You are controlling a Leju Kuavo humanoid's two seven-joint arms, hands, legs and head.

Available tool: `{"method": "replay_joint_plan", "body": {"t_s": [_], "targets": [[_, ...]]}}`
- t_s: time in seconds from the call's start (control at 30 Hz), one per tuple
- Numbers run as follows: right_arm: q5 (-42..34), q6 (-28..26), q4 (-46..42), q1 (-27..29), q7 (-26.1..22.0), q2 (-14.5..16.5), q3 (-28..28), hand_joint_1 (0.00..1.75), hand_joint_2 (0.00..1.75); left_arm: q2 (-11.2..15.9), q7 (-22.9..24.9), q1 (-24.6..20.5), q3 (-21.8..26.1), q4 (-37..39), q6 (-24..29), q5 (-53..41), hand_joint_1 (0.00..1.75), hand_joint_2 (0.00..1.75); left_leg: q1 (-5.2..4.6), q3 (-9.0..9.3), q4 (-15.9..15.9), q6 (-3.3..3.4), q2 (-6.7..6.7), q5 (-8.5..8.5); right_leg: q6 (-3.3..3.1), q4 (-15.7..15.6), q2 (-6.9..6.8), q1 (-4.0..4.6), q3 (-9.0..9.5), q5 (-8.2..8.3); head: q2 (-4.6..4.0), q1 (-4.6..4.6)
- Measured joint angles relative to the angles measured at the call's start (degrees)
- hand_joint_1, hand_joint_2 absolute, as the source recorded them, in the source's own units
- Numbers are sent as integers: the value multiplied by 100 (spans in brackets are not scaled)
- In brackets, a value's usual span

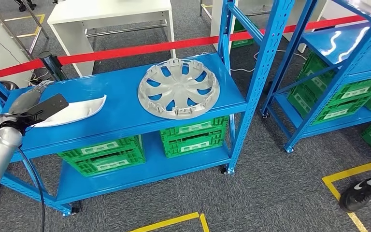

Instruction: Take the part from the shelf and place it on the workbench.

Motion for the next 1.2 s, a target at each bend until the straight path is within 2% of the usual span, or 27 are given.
{"method": "replay_joint_plan", "body": {"t_s": [0.03, 0.13, 0.2, 0.23, 0.3, 0.37, 0.43, 0.53, 0.6, 0.63, 0.67, 0.73, 0.77, 0.83, 0.93, 1.1, 1.2], "targets": [[-4, -1, 2, -8, 6, 1, -1, 0, 0, -11, 11, 0, -6, -1, 0, -5, 0, 0, -18, 30, -141, 27, -5, 184, 31, 10, 6, 11, 58, -47, 0, -3], [-9, -2, 2, -30, 19, -3, -2, 0, 0, -56, 28, -37, -22, -18, 2, -13, 0, 0, 5, 196, -215, 101, -23, 190, 121, 153, 9, 34, 123, -41, 0, -7], [-9, -2, 2, -47, 24, -8, -3, 0, 0, -81, 3, -78, -31, -21, -67, 3, 0, 0, 26, 298, -234, 158, -21, 162, 177, 600, -6, 25, -138, -70, 0, -1], [-9, -2, 2, -53, 25, -8, -3, 0, 0, -93, -11, -92, -33, -18, -140, 17, 0, 0, 27, 328, -237, 177, -20, 130, 205, 930, -15, 13, -360, -160, 0, 2], [-10, -2, 2, -57, 33, -8, -6, 0, 0, -131, -28, -98, -37, -1, -303, 43, 0, 0, 26, 378, -235, 198, -26, 51, 249, 1478, -25, -7, -841, -476, 0, 4], [-16, -3, 2, -51, 39, -8, -10, 0, 0, -168, -24, -88, -40, 20, -385, 59, 0, 87, 28, 445, -233, 194, -38, -25, 268, 1597, -28, -16, -1100, -625, 0, 4], [-20, -4, 2, -46, 38, -8, -13, 0, 0, -181, -22, -84, -40, 28, -406, 71, 0, 175, 29, 480, -232, 188, -46, -55, 271, 1528, -29, -20, -1143, -592, 0, 4], [-21, -4, 2, -45, 38, -9, -14, 0, 0, -182, -22, -84, -40, 30, -411, 74, 0, 175, 29, 485, -232, 187, -47, -59, 271, 1507, -29, -20, -1142, -576, 0, 5], [-26, -5, 2, -41, 38, -10, -19, 0, 0, -190, -15, -84, -40, 37, -428, 91, 0, 175, 29, 522, -229, 178, -48, -88, 265, 1311, -30, -22, -1109, -415, 0, 5], [-31, -5, 2, -37, 38, -10, -28, 0, 0, -201, 6, -85, -40, 42, -435, 102, 0, 175, 30, 561, -226, 167, -48, -121, 258, 1060, -33, -23, -1053, -200, 0, 5], [-36, -7, 3, -29, 39, -10, -41, 0, 0, -219, 36, -85, -41, 49, -440, 111, 0, 175, 30, 600, -224, 149, -46, -163, 244, 719, -36, -24, -978, 110, 0, 5], [-46, -16, 6, -16, 47, -9, -84, 0, 0, -269, 134, -100, -45, 76, -501, 114, 0, 175, 16, 679, -210, 122, -47, -262, 178, 158, -36, -5, -852, 550, 0, 0], [-51, -25, 8, -14, 55, -8, -106, 0, 0, -291, 180, -115, -47, 95, -575, 113, 0, 175, 8, 709, -216, 126, -42, -302, 136, 27, -29, 5, -813, 646, 0, -4], [-60, -49, 9, -17, 68, -5, -139, 0, 0, -321, 242, -157, -50, 127, -755, 111, 0, 175, -3, 771, -255, 157, -24, -348, 64, -13, -10, 18, -761, 657, 0, -14], [-63, -67, 9, -19, 69, -4, -148, 0, 0, -346, 235, -204, -68, 151, -869, 106, 0, 175, -6, 813, -310, 133, -14, -357, 22, -13, -5, 21, -744, 629, 0, -13], [-58, -73, 9, -19, 51, -5, -151, 0, 0, -367, 210, -231, -99, 188, -1019, 66, 0, 175, -1, 844, -350, 2, -12, -356, 5, -12, -6, 24, -728, 614, 0, -12], [-42, -52, 9, -17, 39, -5, -151, 0, 0, -344, 117, -233, -122, 211, -1191, 46, 0, 175, -1, 850, -353, -17, -12, -354, 5, -12, -9, 23, -717, 614, 0, -11]]}}
